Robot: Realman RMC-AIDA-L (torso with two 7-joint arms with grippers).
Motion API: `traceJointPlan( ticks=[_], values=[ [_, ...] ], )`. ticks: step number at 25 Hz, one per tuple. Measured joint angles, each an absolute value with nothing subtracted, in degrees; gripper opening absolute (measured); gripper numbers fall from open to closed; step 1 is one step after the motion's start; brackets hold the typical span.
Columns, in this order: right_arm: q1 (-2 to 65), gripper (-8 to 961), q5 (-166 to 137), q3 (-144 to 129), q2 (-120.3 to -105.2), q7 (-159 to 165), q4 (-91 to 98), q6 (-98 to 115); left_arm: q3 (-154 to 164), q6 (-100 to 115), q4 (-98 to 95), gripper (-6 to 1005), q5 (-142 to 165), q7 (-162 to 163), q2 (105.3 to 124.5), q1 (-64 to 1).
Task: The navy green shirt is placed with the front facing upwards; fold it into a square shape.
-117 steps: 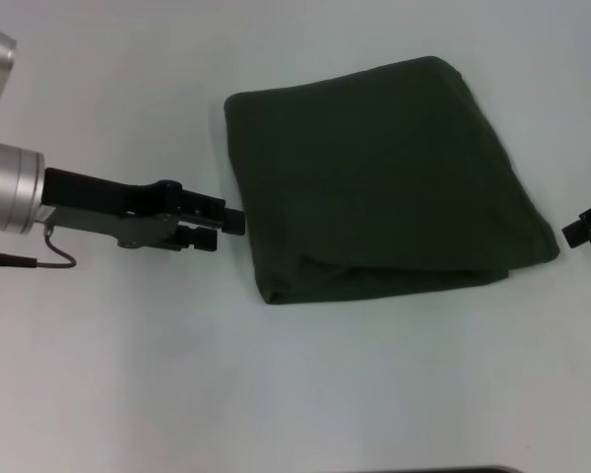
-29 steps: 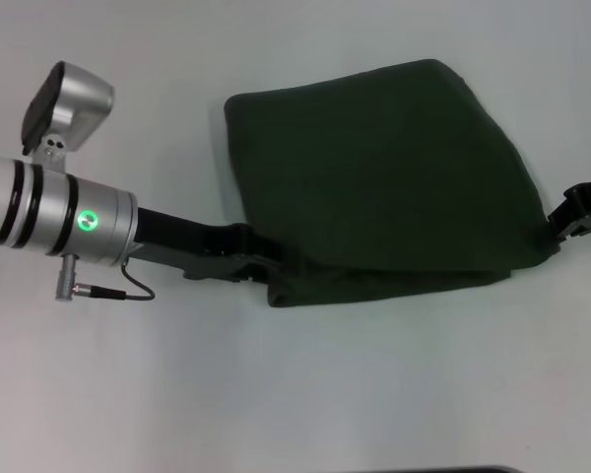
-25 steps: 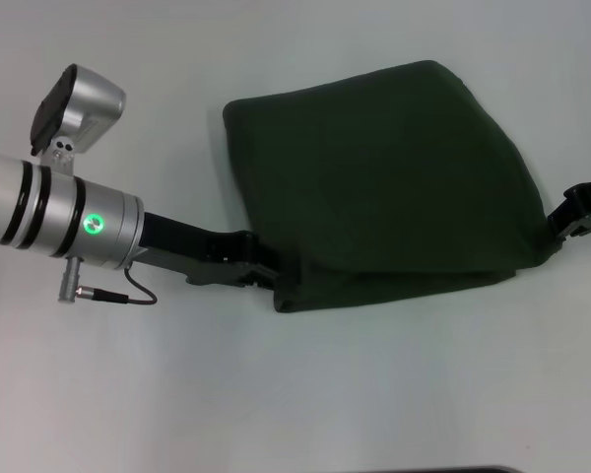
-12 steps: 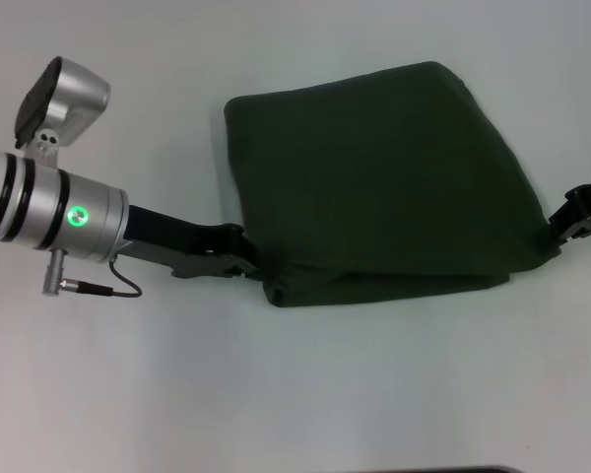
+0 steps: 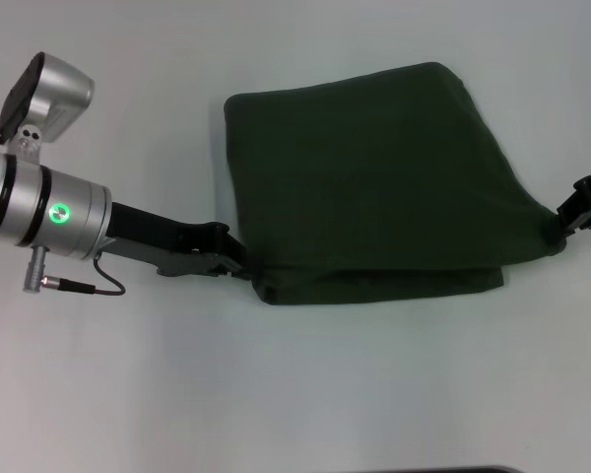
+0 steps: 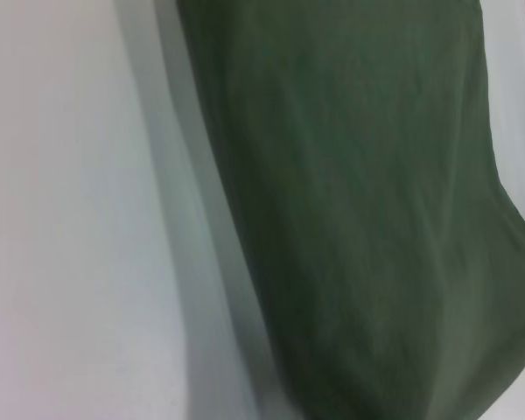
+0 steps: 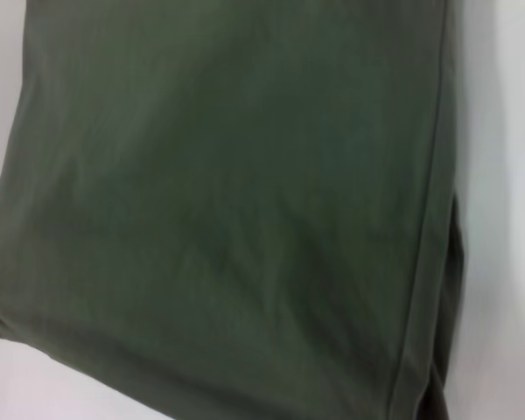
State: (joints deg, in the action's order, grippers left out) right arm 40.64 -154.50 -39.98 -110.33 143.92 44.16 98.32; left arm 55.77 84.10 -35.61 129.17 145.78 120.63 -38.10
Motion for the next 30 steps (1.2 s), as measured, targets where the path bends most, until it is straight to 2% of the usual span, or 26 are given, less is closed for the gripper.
traceJointPlan(
  ticks=[11, 17, 30],
  values=[
    [41.7, 24, -154.5, -40.1, -110.84, 143.9, 44.0, 98.4, 48.7, 89.8, -37.5, 109, 129.1, 142.2, 119.79, -36.3],
    [42.1, 24, -154.5, -40.0, -110.93, 144.0, 44.0, 98.5, 50.5, 90.9, -38.5, 336, 129.2, 139.6, 120.75, -34.7],
    [42.5, 24, -154.5, -38.7, -110.41, 144.2, 44.0, 98.6, 46.4, 93.9, -41.9, 506, 128.6, 130.2, 121.49, -32.3]
  ],
)
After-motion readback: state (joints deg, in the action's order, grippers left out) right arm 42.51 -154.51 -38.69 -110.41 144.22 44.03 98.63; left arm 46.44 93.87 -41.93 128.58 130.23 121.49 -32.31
